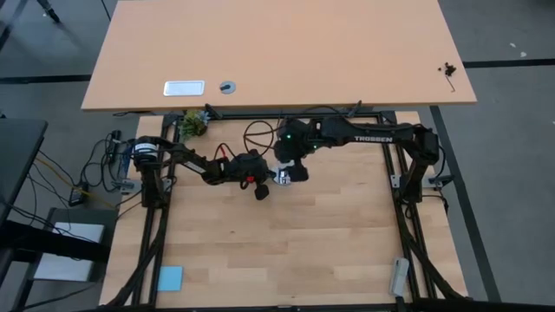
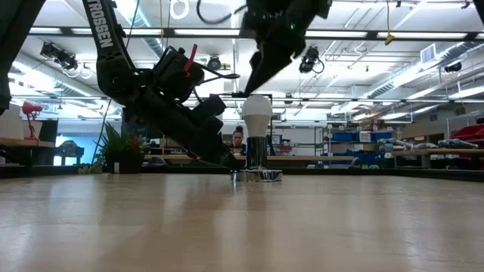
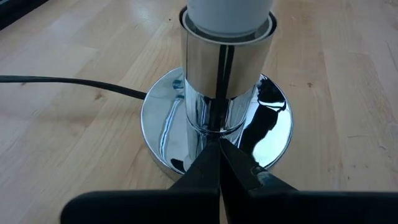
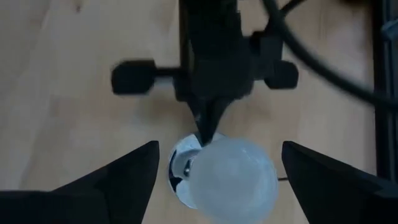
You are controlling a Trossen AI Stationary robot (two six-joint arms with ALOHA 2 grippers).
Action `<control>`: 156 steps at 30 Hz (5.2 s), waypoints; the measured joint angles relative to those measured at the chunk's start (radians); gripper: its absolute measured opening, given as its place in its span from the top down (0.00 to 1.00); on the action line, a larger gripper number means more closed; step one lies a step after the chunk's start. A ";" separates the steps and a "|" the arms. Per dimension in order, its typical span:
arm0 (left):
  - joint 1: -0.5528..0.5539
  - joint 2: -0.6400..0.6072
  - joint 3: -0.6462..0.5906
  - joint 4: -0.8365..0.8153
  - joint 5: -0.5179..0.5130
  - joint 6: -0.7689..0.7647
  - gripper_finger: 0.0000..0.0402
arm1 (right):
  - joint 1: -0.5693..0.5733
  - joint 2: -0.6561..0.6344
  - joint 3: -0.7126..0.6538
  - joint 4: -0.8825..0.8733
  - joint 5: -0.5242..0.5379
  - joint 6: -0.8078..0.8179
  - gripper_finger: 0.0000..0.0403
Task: Screw lightbulb
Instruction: Insert the white lightbulb into the silver lamp
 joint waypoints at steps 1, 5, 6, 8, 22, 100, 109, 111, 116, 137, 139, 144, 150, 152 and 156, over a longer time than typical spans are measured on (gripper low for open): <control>0.000 0.000 0.000 0.000 0.000 0.000 0.99 | -0.006 0.000 -0.011 0.003 -0.001 -0.011 0.15; 0.000 0.000 0.000 0.001 0.000 0.000 0.99 | -0.027 0.000 -0.044 0.027 -0.001 -0.031 0.18; 0.000 0.000 0.000 0.001 0.000 0.000 0.99 | -0.030 0.000 -0.055 0.028 -0.001 -0.031 0.18; 0.000 0.000 0.000 0.001 0.000 0.001 0.99 | -0.034 0.000 -0.071 0.036 -0.002 -0.020 0.20; 0.000 0.000 0.000 0.000 0.000 0.004 0.99 | 0.030 -0.003 -0.104 0.053 0.196 0.713 0.31; 0.001 0.000 0.000 -0.002 0.000 -0.015 0.99 | 0.008 0.045 -0.012 -0.048 0.146 0.491 0.28; 0.001 0.000 0.000 -0.001 -0.001 -0.015 0.99 | 0.037 0.044 -0.004 -0.085 0.163 0.696 0.24; 0.001 0.000 0.000 -0.001 0.000 -0.016 0.99 | 0.043 0.044 0.015 -0.096 0.171 0.661 0.22; 0.002 0.000 0.000 -0.001 0.000 -0.015 0.99 | 0.046 0.034 0.086 -0.103 0.231 0.532 0.17; 0.002 0.000 0.000 -0.001 0.000 -0.015 0.99 | -0.023 0.049 0.023 -0.059 -0.002 0.074 0.25; 0.002 0.000 0.000 -0.001 0.000 -0.015 0.99 | -0.017 0.049 0.022 -0.061 0.013 0.138 0.27; 0.001 0.000 0.000 -0.001 0.000 -0.015 0.99 | -0.002 0.043 -0.006 -0.040 0.110 0.537 0.33; 0.002 0.000 0.000 -0.001 0.000 -0.015 0.99 | 0.001 0.040 -0.023 -0.041 0.121 0.682 0.35; 0.002 0.000 0.000 -0.001 -0.001 -0.015 0.99 | 0.001 0.040 -0.001 -0.056 0.119 0.645 0.33; 0.002 0.000 0.000 -0.002 -0.001 -0.015 0.99 | 0.002 0.046 0.061 -0.082 0.110 0.532 0.28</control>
